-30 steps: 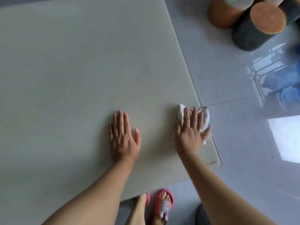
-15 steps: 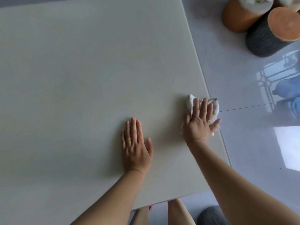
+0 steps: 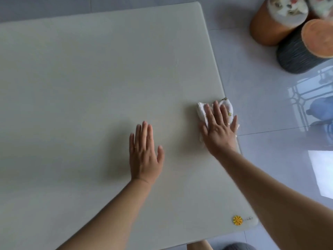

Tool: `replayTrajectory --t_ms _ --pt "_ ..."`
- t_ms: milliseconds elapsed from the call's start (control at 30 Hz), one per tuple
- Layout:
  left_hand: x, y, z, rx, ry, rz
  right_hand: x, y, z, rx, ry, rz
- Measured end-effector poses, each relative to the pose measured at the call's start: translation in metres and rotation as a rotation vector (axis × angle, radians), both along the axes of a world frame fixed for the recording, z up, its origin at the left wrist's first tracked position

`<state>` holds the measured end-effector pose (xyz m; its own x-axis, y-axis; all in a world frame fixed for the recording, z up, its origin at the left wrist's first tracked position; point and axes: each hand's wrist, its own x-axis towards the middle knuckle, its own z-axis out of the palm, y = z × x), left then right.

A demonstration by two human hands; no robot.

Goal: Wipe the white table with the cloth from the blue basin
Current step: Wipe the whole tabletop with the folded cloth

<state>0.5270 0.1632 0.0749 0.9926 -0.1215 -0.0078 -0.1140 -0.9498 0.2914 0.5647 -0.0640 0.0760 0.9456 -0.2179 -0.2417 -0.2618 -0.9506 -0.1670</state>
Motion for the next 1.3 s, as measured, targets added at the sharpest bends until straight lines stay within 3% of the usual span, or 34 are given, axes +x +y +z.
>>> replayTrajectory --t_ms 67,133,267,333,400,467,533,600,667,733,800,867,967,1067,1133,1233,1300 --pt "0.033 -0.002 0.0 0.026 -0.023 0.022 0.008 0.037 -0.001 0.024 0.009 -0.295" --pt "0.063 -0.005 0.001 0.04 -0.031 0.046 0.006 0.076 -0.004 0.059 0.001 -0.341" --pt "0.111 -0.008 -0.002 0.044 -0.038 0.037 -0.005 0.071 -0.003 0.075 -0.051 0.357" --pt "0.127 -0.005 -0.004 0.067 -0.047 -0.004 0.008 0.03 -0.003 0.009 -0.091 0.55" --pt "0.139 -0.003 -0.007 0.087 -0.042 -0.011 0.027 -0.005 -0.004 -0.01 -0.074 0.413" --pt "0.147 -0.002 -0.012 0.09 -0.025 0.008 0.043 -0.014 -0.006 0.03 -0.029 0.121" --pt "0.148 -0.004 -0.017 0.084 -0.002 0.025 0.053 0.008 -0.009 0.033 -0.023 -0.121" --pt "0.146 -0.004 -0.02 0.085 0.006 0.037 0.054 0.041 -0.008 0.041 -0.033 -0.22" --pt "0.145 -0.004 -0.021 0.085 -0.002 0.039 0.045 0.071 -0.008 0.068 -0.061 -0.046" --pt "0.145 -0.004 -0.02 0.083 0.001 0.034 0.035 0.078 -0.007 0.098 -0.064 0.282" --pt "0.145 -0.004 -0.018 0.082 -0.001 0.035 0.045 0.052 -0.006 0.075 -0.079 0.551" --pt "0.144 -0.004 -0.017 0.085 -0.004 0.04 0.063 0.015 -0.007 -0.013 -0.089 0.644" --pt "0.144 -0.005 -0.015 0.08 -0.005 0.048 0.093 -0.021 -0.004 -0.005 -0.05 0.3" --pt "0.144 -0.006 -0.015 0.08 -0.008 0.056 0.108 0.016 -0.008 0.044 -0.049 -0.177" --pt "0.143 -0.006 -0.015 0.083 0.003 0.057 0.104 0.061 -0.011 0.056 -0.079 -0.245" --pt "0.146 -0.006 -0.013 0.083 0.013 0.059 0.086 0.102 -0.012 0.128 -0.116 0.187" --pt "0.145 -0.006 -0.014 0.07 0.004 0.061 0.094 0.08 -0.011 0.087 -0.126 0.508"
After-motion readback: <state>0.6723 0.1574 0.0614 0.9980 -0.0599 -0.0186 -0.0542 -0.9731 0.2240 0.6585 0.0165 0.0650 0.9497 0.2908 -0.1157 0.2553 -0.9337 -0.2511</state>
